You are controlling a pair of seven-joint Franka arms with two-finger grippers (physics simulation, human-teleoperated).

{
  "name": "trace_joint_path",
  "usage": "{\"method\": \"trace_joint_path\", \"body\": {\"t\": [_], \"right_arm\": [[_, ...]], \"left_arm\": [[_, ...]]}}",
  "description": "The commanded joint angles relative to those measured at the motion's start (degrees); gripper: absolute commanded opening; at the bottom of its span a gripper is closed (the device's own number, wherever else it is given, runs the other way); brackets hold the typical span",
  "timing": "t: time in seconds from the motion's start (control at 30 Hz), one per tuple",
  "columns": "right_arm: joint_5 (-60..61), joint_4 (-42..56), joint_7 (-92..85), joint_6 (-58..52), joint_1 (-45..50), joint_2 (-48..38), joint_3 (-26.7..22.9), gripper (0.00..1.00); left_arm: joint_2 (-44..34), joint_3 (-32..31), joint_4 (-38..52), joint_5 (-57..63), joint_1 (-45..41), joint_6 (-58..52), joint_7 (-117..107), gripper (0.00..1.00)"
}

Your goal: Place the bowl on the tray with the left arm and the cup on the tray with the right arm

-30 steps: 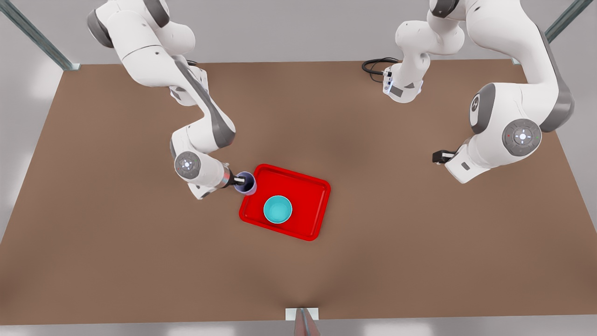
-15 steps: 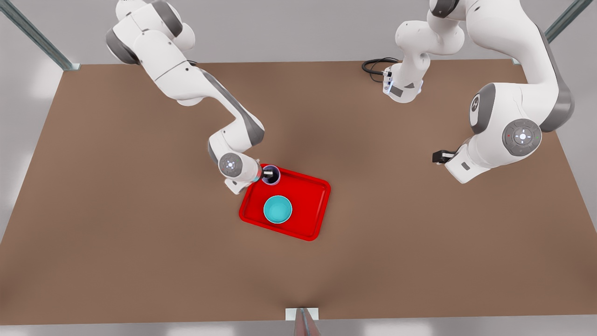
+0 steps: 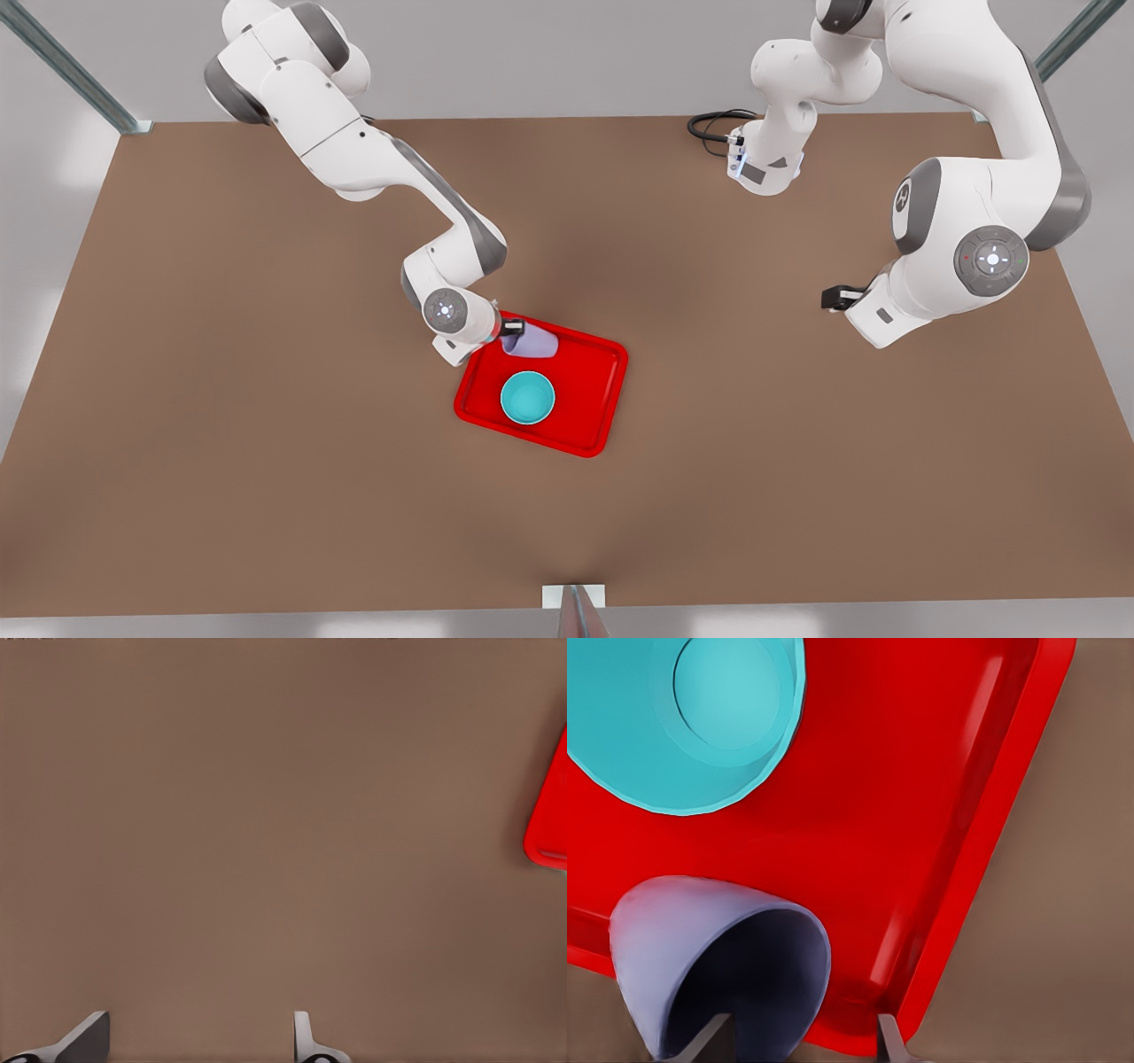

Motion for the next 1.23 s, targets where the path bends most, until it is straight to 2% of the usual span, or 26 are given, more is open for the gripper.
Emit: {"method": "trace_joint_path", "body": {"t": [0.0, 0.3, 0.37, 0.47, 0.5, 0.57, 0.6, 0.73, 0.87, 1.03, 1.07, 1.1, 1.13, 1.2], "right_arm": [[0.0, 0.0, 0.1, 0.0, 0.2, 0.0, 0.0, 1.0], [-0.1, 0.3, 2.7, 0.8, 2.9, 0.0, -0.2, 1.0], [0.0, 0.4, 2.8, -0.2, 2.4, -2.5, -0.7, 1.0], [-0.7, 0.4, 1.8, -1.8, -5.9, -10.6, -1.5, 1.0], [-6.6, 0.5, 1.5, -3.3, -10.3, -15.1, -1.6, 1.0], [-7.7, 1.4, -8.4, -10.2, -19.1, -19.6, -1.6, 1.0], [-7.7, 3.2, -12.6, -14.7, -22.6, -21.4, -2.5, 1.0], [-7.7, 5.3, -21.4, -24.9, -17.3, -30.3, -17.0, 1.0], [-5.9, 4.9, -23.2, -27.5, -22.9, -30.0, -14.3, 1.0], [-6.2, 6.3, -23.4, -26.8, -20.8, -28.1, -14.1, 1.0], [-6.1, 8.1, -23.5, -27.1, -20.5, -27.2, -14.1, 1.0], [-6.1, 13.9, -23.4, -28.7, -20.5, -21.8, -13.8, 1.0], [-6.3, 22.2, -22.9, -35.2, -20.3, -16.0, -13.7, 1.0], [-6.5, 21.6, -22.8, -35.2, -20.1, -16.3, -13.5, 1.0]], "left_arm": [[0.0, 0.0, 0.0, -0.1, 0.0, 0.0, 0.1, 1.0], [0.0, 0.0, 0.0, -0.1, 0.0, 0.0, 0.0, 1.0], [0.0, 0.0, 0.0, -0.1, 0.0, 0.0, 0.1, 1.0], [0.0, 0.0, 0.0, -0.1, 0.0, 0.0, -0.1, 1.0], [0.1, 0.0, 0.0, -0.1, 0.0, 0.1, 0.0, 1.0], [0.2, 0.0, 0.0, -0.1, 0.0, 0.1, -0.2, 1.0], [1.0, -0.3, 0.6, -0.3, -0.1, 0.2, -0.9, 1.0], [1.3, -0.4, 5.0, -3.0, -0.1, -1.9, -0.5, 1.0], [2.0, -0.3, 5.1, -3.1, -0.1, -2.4, -0.4, 1.0], [2.0, -0.4, 5.1, -3.0, -0.1, -2.5, -0.5, 1.0], [2.0, -0.4, 5.1, -3.0, -0.1, -2.5, -0.5, 1.0], [2.1, -0.4, 5.1, -3.0, -0.1, -2.5, -0.5, 1.0], [2.0, -0.4, 5.1, -3.0, -0.1, -2.5, -0.5, 1.0], [2.0, -0.4, 5.1, -3.0, -0.1, -2.5, -0.5, 1.0]]}}
